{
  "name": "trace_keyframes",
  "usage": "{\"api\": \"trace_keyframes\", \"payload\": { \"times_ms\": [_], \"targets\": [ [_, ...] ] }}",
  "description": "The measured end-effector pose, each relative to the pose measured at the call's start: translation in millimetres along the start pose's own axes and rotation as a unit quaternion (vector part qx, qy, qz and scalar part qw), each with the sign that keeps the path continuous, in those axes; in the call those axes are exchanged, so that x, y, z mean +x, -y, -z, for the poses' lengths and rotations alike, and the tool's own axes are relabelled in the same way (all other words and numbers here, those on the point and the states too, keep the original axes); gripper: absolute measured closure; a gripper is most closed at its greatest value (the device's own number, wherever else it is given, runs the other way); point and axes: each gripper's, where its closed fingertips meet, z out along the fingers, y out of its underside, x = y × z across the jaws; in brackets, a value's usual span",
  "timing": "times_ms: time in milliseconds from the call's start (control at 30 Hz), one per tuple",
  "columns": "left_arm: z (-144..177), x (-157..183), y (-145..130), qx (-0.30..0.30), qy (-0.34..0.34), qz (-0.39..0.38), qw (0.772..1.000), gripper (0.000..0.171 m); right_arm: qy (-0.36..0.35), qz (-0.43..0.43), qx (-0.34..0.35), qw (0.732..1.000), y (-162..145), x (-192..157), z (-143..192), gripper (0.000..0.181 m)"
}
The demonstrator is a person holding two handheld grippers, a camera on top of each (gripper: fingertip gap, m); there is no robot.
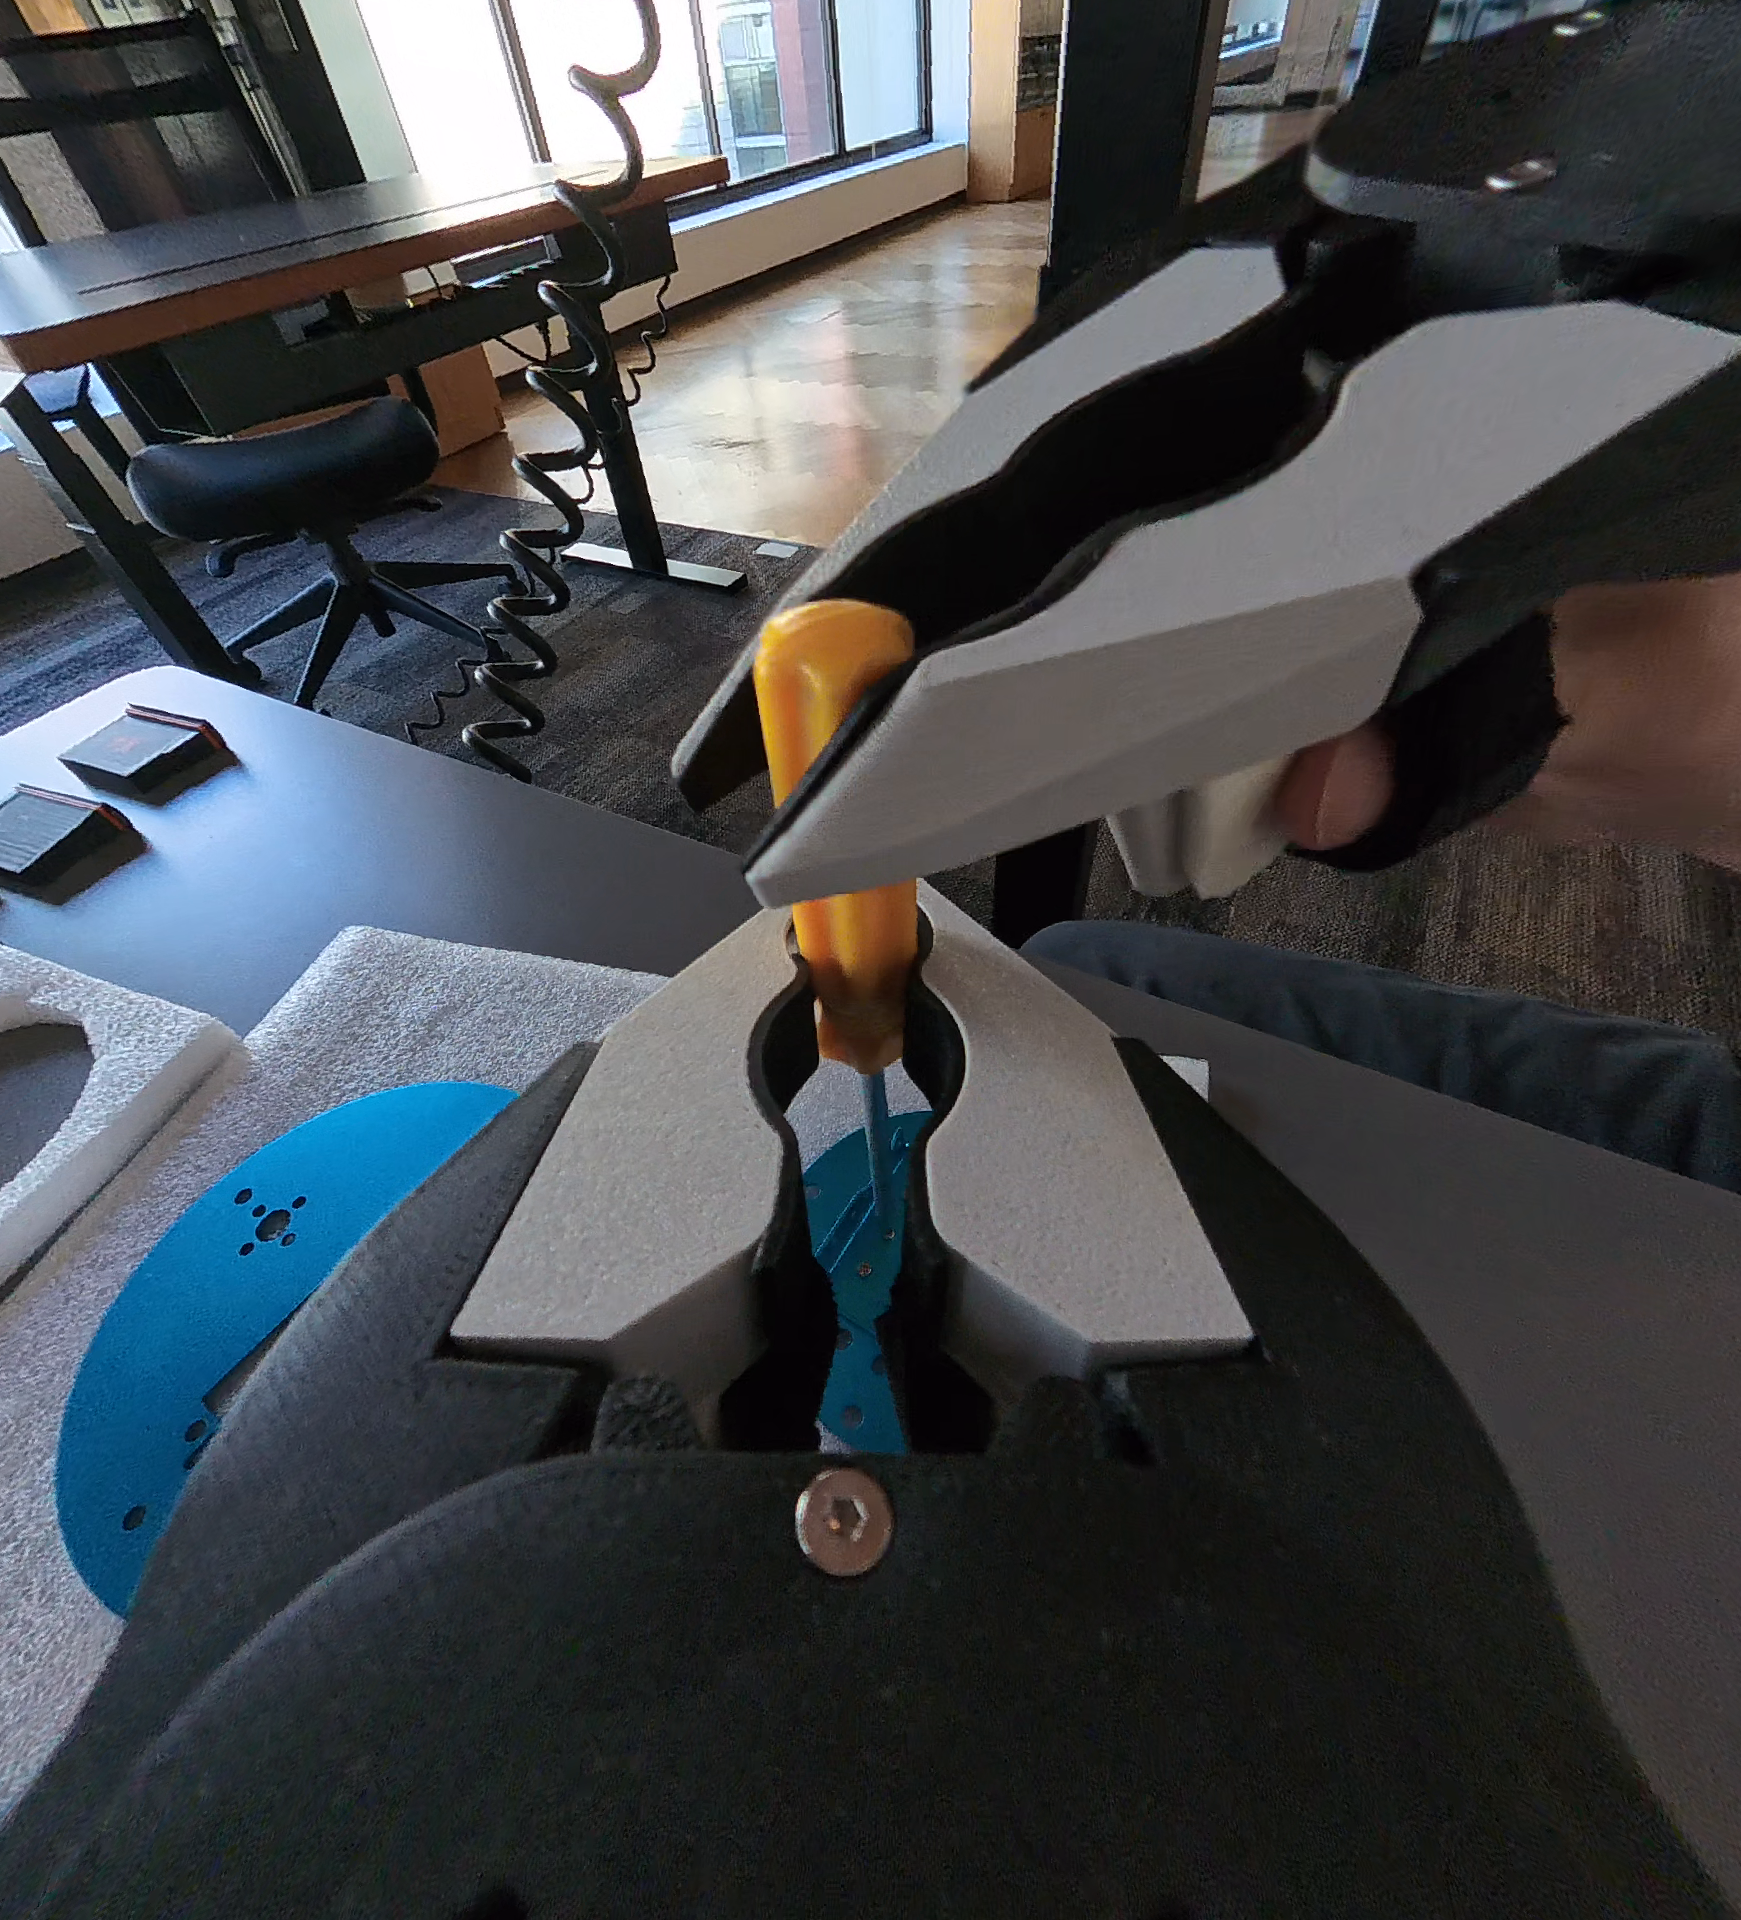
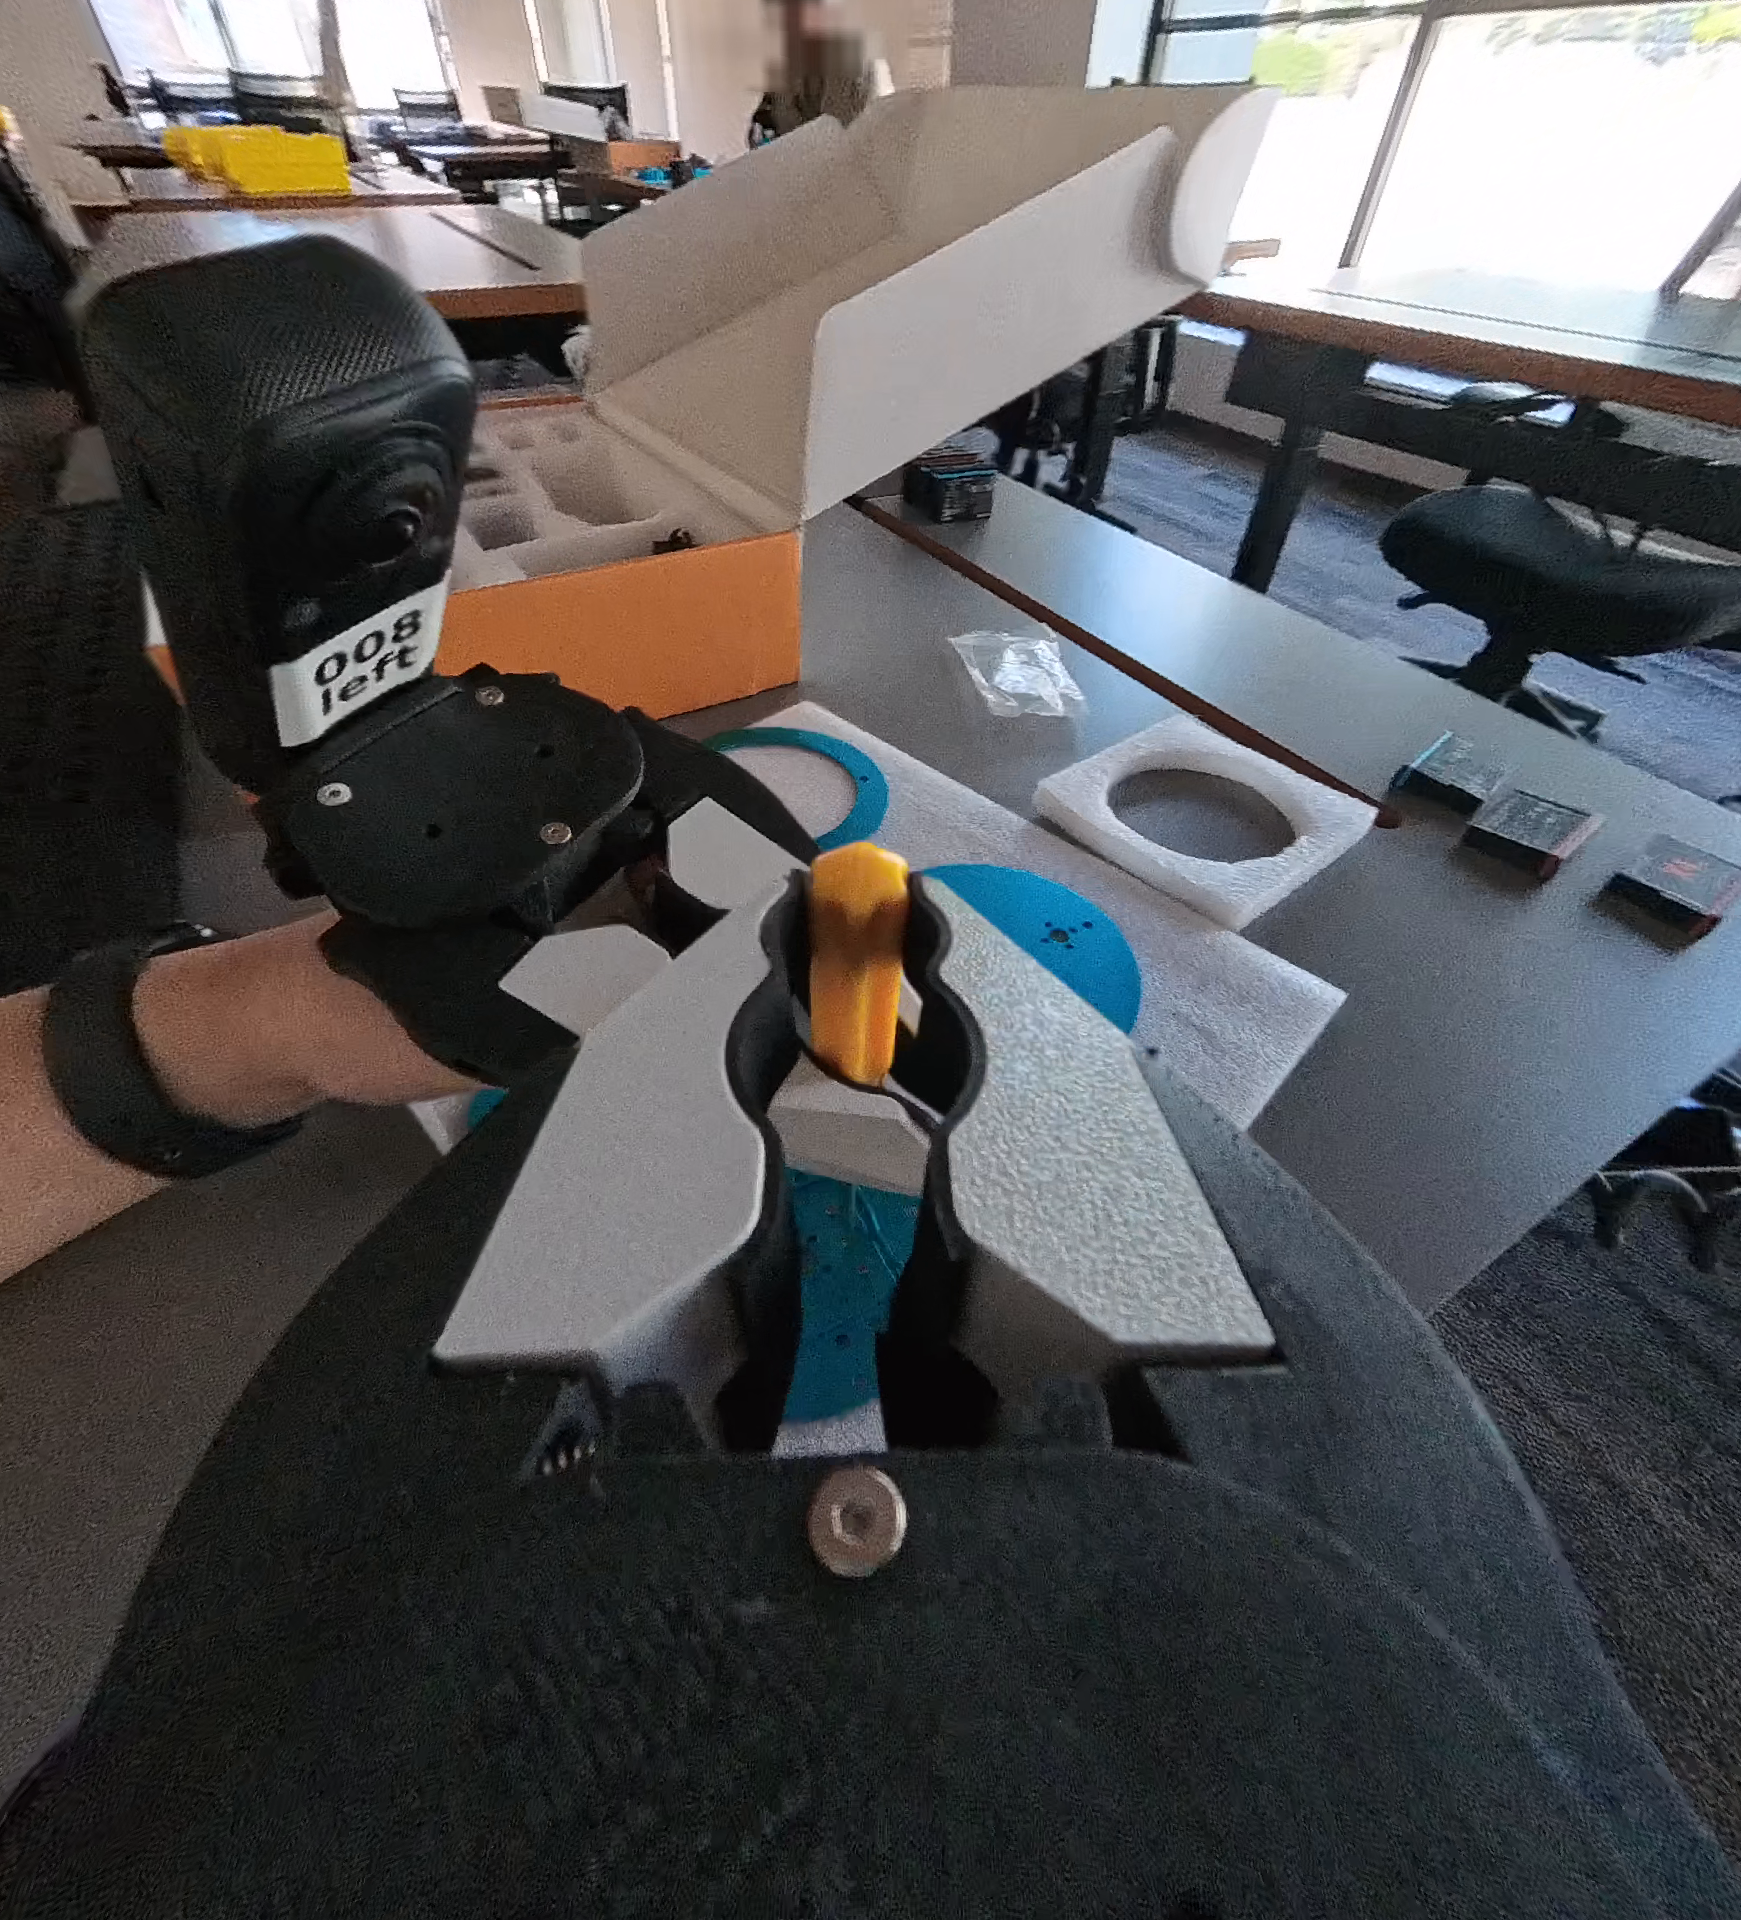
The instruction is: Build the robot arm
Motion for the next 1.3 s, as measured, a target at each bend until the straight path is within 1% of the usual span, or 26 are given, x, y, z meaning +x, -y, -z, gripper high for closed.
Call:
{"api": "trace_keyframes", "payload": {
  "times_ms": [100, 167, 267, 333, 367, 400, 433, 533, 633, 667, 700, 733, 800, 867, 900, 933, 967, 1000, 1033, 1100, 1200, 1233, 1300],
  "targets": [
    [-1, -1, 0, -0.003, 0.011, -0.008, 1.0, 0.163, -0.079, -0.011, 0.014, 0.997, 0, 3, 1, 0.164],
    [0, 0, -1, -0.003, 0.006, -0.009, 1.0, 0.163, -0.093, -0.016, 0.018, 0.995, 1, 1, 2, 0.165],
    [1, 1, -1, -0.003, 0.004, -0.011, 1.0, 0.162, -0.039, 0.012, 0.005, 0.999, 1, -3, 2, 0.164],
    [1, 1, -1, -0.004, 0.0, -0.011, 1.0, 0.163, -0.011, 0.023, 0.005, 1.0, 3, 0, 2, 0.151],
    [0, 2, -1, -0.004, -0.002, -0.011, 1.0, 0.163, 0.025, 0.022, 0.002, 0.999, 3, -6, 1, 0.164],
    [0, 1, -1, -0.004, -0.002, -0.011, 1.0, 0.163, 0.042, 0.014, -0.001, 0.999, 2, -7, 1, 0.163],
    [0, 1, -1, -0.004, 0.0, -0.01, 1.0, 0.162, 0.044, 0.012, 0.0, 0.999, 2, -6, 1, 0.164],
    [-1, -1, -1, -0.005, 0.004, -0.007, 1.0, 0.162, -0.009, 0.006, 0.007, 1.0, 2, -2, -1, 0.163],
    [-1, -1, -2, -0.008, 0.01, -0.014, 1.0, 0.162, -0.103, 0.004, 0.03, 0.994, 2, 3, 1, 0.163],
    [-1, 0, -2, -0.008, 0.009, -0.014, 1.0, 0.162, -0.12, 0.003, 0.035, 0.992, 2, 3, 2, 0.163],
    [0, 0, -2, -0.007, 0.01, -0.015, 1.0, 0.162, -0.123, 0.0, 0.037, 0.992, 3, 2, 2, 0.163],
    [1, 0, -2, -0.007, 0.01, -0.015, 1.0, 0.163, -0.112, 0.001, 0.034, 0.993, 3, 1, 1, 0.164],
    [2, 1, -3, -0.006, 0.006, -0.011, 1.0, 0.163, -0.065, 0.017, 0.019, 0.998, 3, -3, 0, 0.163],
    [1, 2, -3, -0.006, 0.003, -0.011, 1.0, 0.163, -0.026, 0.03, 0.01, 0.999, 3, 0, 0, 0.153],
    [1, 2, -3, -0.007, 0.002, -0.012, 1.0, 0.163, 0.002, 0.029, 0.006, 1.0, 2, -2, 0, 0.154],
    [1, 2, -3, -0.007, 0.001, -0.012, 1.0, 0.163, 0.033, 0.017, 0.002, 0.999, 1, -6, 0, 0.162],
    [1, 2, -3, -0.007, 0.002, -0.012, 1.0, 0.163, 0.05, 0.001, -0.001, 0.999, 0, -7, 0, 0.163],
    [1, 2, -3, -0.007, 0.003, -0.011, 1.0, 0.163, 0.051, -0.005, 0.0, 0.999, 0, -6, -1, 0.163],
    [0, 2, -3, -0.008, 0.006, -0.01, 1.0, 0.163, 0.036, -0.001, -0.001, 0.999, -1, -4, -1, 0.163],
    [0, 1, -3, -0.008, 0.007, -0.007, 1.0, 0.163, -0.022, 0.01, 0.006, 1.0, -1, 0, -2, 0.162],
    [2, 2, -4, -0.01, 0.013, -0.014, 1.0, 0.163, -0.104, 0.003, 0.025, 0.994, 0, 2, -1, 0.162],
    [2, 3, -4, -0.009, 0.01, -0.016, 1.0, 0.163, -0.112, 0.005, 0.027, 0.993, 1, 1, -1, 0.162],
    [4, 5, -3, -0.005, 0.001, -0.016, 1.0, 0.162, -0.087, 0.015, 0.017, 0.996, 0, -3, -1, 0.162]
  ]
}}
